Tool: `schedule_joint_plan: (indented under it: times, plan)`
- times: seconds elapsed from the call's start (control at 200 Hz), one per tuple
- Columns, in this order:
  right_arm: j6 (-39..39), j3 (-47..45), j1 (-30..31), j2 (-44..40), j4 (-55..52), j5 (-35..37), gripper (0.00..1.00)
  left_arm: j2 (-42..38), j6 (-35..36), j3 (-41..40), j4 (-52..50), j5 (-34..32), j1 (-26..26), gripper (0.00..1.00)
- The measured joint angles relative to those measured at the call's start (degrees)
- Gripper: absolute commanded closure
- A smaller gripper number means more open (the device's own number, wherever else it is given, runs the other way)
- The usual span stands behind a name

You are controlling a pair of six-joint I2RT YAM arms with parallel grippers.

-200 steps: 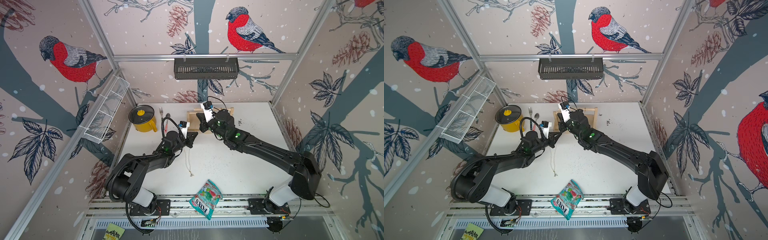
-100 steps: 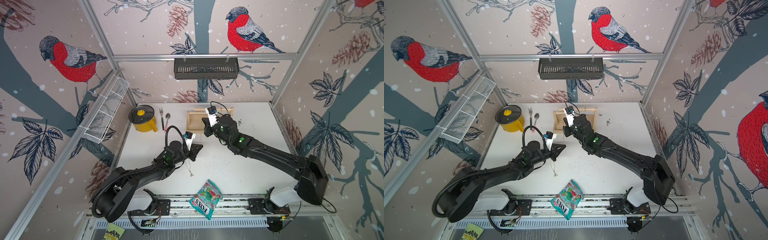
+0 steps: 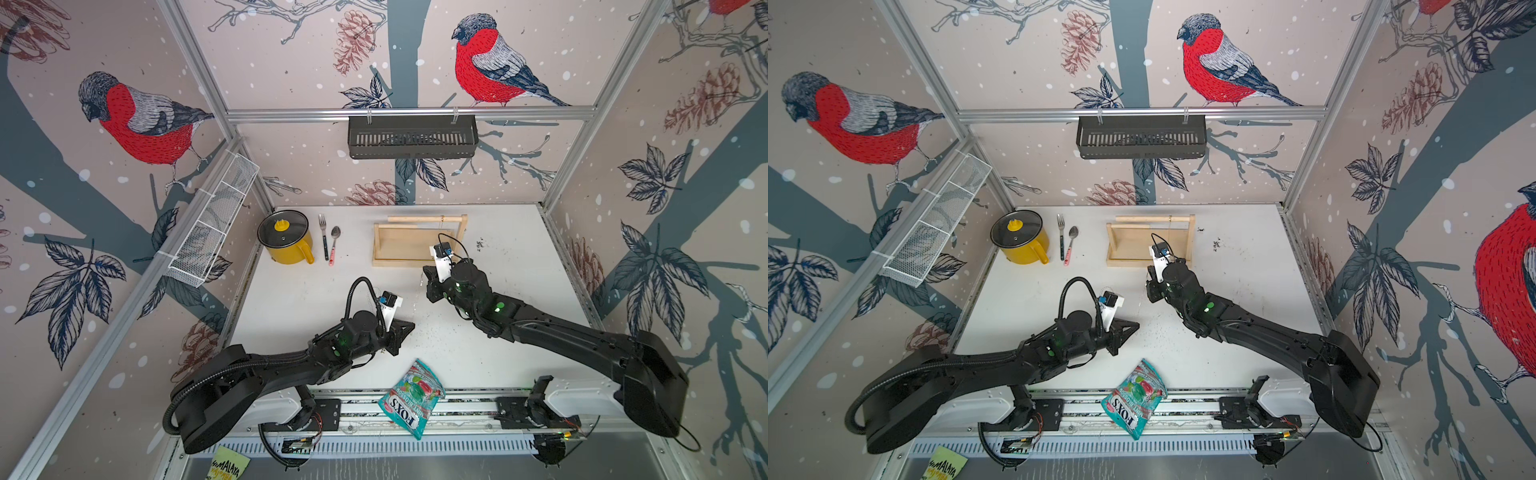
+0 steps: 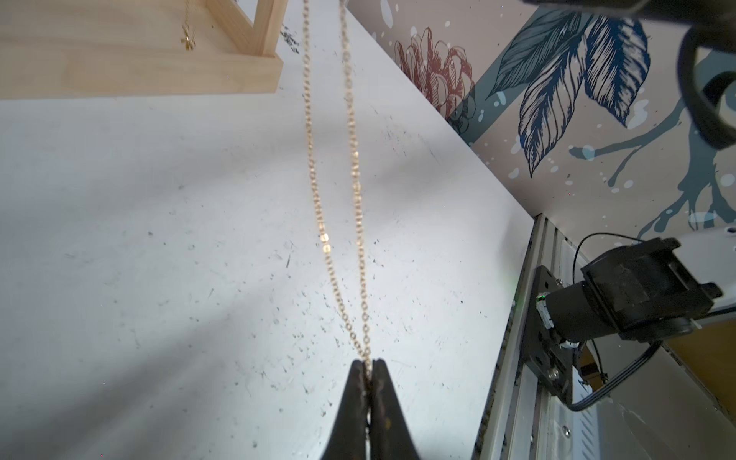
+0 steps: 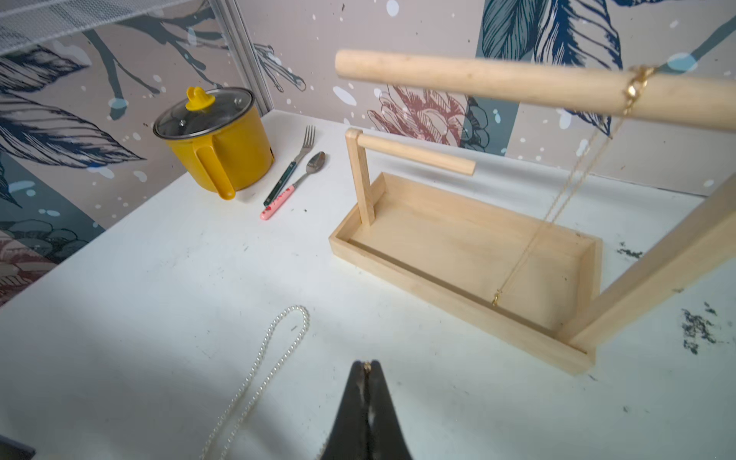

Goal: Take the necklace off the jewelry display stand
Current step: Place the necklace at the center of the board.

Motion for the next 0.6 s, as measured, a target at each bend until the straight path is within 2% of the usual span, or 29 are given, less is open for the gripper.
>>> schedule_joint_plan:
  times: [0.3, 0.6]
  plan:
    - [2.54, -5.73, -2.1, 1.81, 2.27, -0.7, 1.0, 10.29, -2.69, 0.59, 3.37, -1.46, -2.25, 1.0]
    - [2.71, -6.82, -5.68, 8.17, 6.95, -3.08, 1.0, 15.43, -3.41, 3.91, 3.34, 0.2, -2.25, 1.0]
